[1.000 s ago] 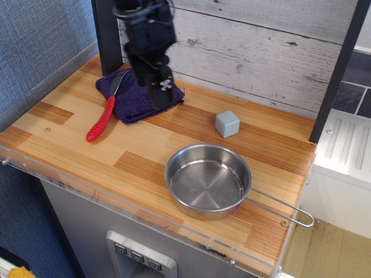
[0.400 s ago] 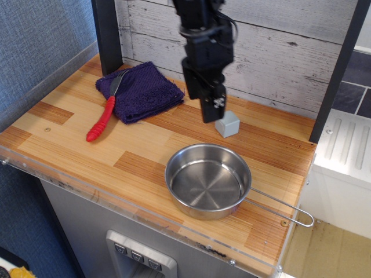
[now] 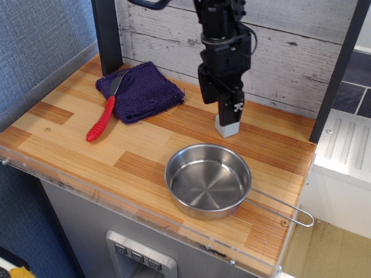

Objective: Move block to the far left beside the fork

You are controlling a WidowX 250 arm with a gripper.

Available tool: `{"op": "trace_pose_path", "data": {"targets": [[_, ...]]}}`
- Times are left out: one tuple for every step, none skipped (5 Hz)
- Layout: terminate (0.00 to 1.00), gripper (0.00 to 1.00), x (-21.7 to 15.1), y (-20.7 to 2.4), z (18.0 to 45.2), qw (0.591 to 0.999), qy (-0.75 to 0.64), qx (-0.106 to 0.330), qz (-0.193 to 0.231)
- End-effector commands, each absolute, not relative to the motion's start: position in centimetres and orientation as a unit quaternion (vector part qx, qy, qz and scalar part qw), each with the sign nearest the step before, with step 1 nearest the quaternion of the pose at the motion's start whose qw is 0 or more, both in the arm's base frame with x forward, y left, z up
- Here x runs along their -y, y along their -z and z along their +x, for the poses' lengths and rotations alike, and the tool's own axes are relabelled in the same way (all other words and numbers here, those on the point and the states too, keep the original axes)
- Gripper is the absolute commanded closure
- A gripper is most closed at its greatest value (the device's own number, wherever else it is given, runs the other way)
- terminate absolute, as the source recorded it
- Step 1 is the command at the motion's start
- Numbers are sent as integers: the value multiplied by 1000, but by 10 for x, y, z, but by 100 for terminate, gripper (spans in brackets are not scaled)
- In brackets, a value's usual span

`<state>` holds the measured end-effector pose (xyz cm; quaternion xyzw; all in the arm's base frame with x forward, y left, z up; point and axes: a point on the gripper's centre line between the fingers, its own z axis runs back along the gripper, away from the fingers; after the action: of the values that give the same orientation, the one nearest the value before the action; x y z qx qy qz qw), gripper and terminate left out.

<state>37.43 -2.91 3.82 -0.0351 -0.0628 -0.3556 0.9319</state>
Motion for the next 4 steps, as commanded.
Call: {"op": "trace_pose_path", "data": {"targets": [[0, 0, 36, -38, 378, 932, 352, 79, -19], [0, 0, 38, -30, 373, 932, 356, 70, -9], [0, 100, 39, -30, 368, 935, 347, 66, 18], [0, 100, 42, -30, 365, 936, 345, 65, 20]]}}
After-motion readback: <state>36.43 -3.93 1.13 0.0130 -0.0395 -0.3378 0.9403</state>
